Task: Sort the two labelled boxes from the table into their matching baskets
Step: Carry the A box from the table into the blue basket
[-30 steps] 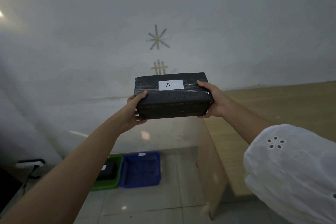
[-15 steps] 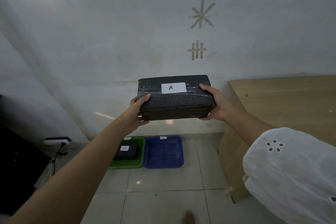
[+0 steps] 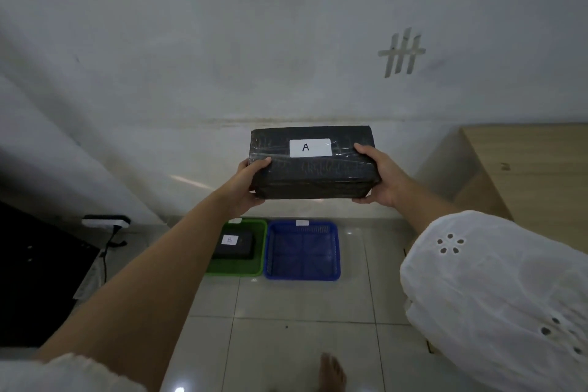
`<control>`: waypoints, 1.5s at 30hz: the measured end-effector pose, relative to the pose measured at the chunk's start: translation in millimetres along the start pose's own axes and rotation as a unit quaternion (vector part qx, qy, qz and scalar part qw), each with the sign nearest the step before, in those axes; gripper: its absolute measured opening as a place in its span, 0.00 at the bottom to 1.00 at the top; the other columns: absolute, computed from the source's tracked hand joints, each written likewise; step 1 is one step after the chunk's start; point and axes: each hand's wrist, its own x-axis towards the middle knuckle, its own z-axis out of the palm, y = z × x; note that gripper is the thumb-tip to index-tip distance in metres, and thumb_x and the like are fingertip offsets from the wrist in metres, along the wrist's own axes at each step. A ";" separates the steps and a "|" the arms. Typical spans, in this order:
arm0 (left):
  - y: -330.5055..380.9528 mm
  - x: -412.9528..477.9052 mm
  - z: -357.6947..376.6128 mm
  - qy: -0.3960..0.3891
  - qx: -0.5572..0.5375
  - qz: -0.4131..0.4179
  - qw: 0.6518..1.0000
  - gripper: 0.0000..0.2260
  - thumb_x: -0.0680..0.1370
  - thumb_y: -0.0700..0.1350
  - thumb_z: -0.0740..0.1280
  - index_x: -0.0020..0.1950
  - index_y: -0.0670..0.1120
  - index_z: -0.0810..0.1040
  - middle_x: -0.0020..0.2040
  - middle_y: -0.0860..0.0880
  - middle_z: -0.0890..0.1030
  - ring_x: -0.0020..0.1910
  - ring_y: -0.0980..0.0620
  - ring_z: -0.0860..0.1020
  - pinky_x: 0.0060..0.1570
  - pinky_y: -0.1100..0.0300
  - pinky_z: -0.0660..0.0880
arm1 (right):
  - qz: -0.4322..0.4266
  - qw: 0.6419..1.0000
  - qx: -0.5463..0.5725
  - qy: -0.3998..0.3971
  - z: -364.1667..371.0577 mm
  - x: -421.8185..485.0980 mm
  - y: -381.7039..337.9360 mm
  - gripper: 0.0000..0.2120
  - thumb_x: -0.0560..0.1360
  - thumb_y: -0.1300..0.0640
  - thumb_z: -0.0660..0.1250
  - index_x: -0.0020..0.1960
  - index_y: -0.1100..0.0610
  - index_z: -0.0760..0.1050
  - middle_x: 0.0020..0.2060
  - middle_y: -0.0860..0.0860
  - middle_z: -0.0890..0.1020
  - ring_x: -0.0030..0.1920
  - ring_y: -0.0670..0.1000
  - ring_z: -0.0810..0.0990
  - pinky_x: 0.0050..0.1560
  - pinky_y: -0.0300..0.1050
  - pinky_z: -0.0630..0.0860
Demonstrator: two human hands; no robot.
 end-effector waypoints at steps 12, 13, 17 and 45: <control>-67.7 155.5 -55.5 0.010 0.052 -0.079 0.995 0.14 0.76 0.43 0.66 0.60 0.47 0.68 0.50 0.46 0.72 0.49 0.48 0.74 0.46 0.53 0.78 | 0.069 0.997 0.028 0.033 -0.9 152.3 91.8 0.20 0.70 0.47 0.69 0.60 0.52 0.72 0.51 0.54 0.82 0.50 0.55 0.81 0.41 0.51 0.79; -77.7 169.4 -59.8 0.010 0.055 -0.086 0.995 0.14 0.77 0.43 0.66 0.60 0.47 0.68 0.50 0.47 0.72 0.50 0.47 0.74 0.50 0.52 0.78 | 0.071 0.996 0.030 0.036 -2.5 165.6 102.9 0.20 0.70 0.47 0.68 0.61 0.52 0.72 0.51 0.55 0.82 0.51 0.56 0.81 0.40 0.51 0.80; -123.6 221.5 -75.0 0.011 0.056 -0.102 0.993 0.11 0.77 0.43 0.65 0.58 0.47 0.70 0.48 0.48 0.74 0.48 0.49 0.75 0.54 0.51 0.75 | 0.076 0.995 0.033 0.058 -10.5 219.5 149.8 0.20 0.71 0.48 0.68 0.60 0.52 0.72 0.50 0.54 0.82 0.50 0.56 0.81 0.42 0.52 0.80; -416.2 444.0 -130.1 0.119 0.079 -0.134 0.981 0.23 0.77 0.37 0.65 0.71 0.39 0.64 0.69 0.39 0.71 0.66 0.40 0.72 0.57 0.50 0.72 | 0.092 0.981 -0.028 0.166 -57.0 467.7 406.7 0.21 0.77 0.52 0.64 0.68 0.53 0.66 0.59 0.57 0.75 0.55 0.59 0.75 0.55 0.62 0.76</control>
